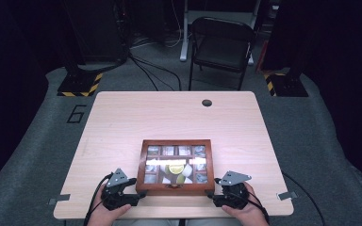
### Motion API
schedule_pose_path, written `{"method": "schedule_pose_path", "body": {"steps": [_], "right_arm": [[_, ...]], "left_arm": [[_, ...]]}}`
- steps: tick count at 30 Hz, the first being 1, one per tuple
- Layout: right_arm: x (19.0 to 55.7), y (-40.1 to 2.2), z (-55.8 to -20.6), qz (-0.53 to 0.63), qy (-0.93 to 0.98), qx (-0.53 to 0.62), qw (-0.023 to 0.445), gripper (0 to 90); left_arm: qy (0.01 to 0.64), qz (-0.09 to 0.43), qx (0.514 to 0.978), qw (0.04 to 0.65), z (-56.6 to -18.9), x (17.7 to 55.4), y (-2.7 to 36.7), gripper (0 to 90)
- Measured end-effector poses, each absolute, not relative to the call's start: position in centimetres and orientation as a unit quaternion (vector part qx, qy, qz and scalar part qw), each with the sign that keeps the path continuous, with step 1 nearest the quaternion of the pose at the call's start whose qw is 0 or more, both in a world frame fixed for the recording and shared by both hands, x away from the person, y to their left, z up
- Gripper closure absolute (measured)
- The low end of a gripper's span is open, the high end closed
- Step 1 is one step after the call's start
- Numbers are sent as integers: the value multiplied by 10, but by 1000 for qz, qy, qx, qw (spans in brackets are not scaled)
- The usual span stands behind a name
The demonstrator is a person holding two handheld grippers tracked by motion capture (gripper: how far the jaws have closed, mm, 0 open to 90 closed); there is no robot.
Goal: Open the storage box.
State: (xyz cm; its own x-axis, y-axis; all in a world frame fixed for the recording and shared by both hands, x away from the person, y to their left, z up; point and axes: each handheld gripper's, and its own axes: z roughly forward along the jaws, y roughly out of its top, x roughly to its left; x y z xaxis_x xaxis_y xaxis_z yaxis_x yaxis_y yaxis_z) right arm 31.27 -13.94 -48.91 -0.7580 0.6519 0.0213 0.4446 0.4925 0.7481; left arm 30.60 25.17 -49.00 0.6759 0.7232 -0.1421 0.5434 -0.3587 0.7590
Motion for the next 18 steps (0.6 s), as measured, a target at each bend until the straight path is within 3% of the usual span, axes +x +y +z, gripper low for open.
{"method": "schedule_pose_path", "body": {"steps": [18], "right_arm": [[313, -139, -487, 389, 854, 314, 141, 421]], "left_arm": [[388, 110, 826, 393, -492, 306, 249, 376]]}}
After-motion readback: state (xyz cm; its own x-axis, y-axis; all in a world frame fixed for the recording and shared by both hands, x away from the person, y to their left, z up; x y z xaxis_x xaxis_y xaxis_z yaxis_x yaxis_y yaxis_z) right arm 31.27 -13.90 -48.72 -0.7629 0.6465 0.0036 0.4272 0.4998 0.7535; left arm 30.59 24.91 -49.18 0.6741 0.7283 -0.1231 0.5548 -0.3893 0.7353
